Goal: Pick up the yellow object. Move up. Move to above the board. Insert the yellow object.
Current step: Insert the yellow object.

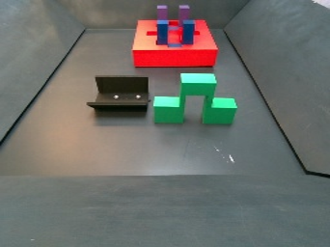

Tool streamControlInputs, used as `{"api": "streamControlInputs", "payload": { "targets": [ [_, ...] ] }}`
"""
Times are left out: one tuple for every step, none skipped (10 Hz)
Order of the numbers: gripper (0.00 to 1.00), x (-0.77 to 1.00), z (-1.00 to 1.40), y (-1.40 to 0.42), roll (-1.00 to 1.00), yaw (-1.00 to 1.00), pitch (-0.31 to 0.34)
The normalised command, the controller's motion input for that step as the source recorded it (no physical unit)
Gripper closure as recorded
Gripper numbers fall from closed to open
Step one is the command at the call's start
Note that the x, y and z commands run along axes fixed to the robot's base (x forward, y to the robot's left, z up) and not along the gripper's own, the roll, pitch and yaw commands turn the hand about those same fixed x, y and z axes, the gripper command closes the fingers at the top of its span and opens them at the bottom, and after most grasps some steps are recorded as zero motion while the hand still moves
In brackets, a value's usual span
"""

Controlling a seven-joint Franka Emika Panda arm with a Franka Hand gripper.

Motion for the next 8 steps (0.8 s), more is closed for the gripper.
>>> {"api": "streamControlInputs", "payload": {
  "targets": [
    [1.0, 0.0, -0.71, 0.0, 0.0, 0.11, -0.09],
    [1.0, 0.0, -0.77, 0.03, -0.04, 0.15, -0.094],
    [1.0, 0.07, -0.64, 0.0, 0.0, 0.15, -0.067],
    [1.0, 0.07, -0.65, 0.0, 0.05, 0.15, -0.084],
    [1.0, 0.1, -0.56, 0.0, 0.16, 0.13, -0.08],
    [1.0, 0.15, -0.49, 0.0, 0.23, 0.14, -0.061],
    [1.0, 0.22, -0.5, 0.0, 0.25, 0.14, -0.05],
    [1.0, 0.25, -0.47, 0.0, 0.26, 0.13, -0.033]
  ]
}}
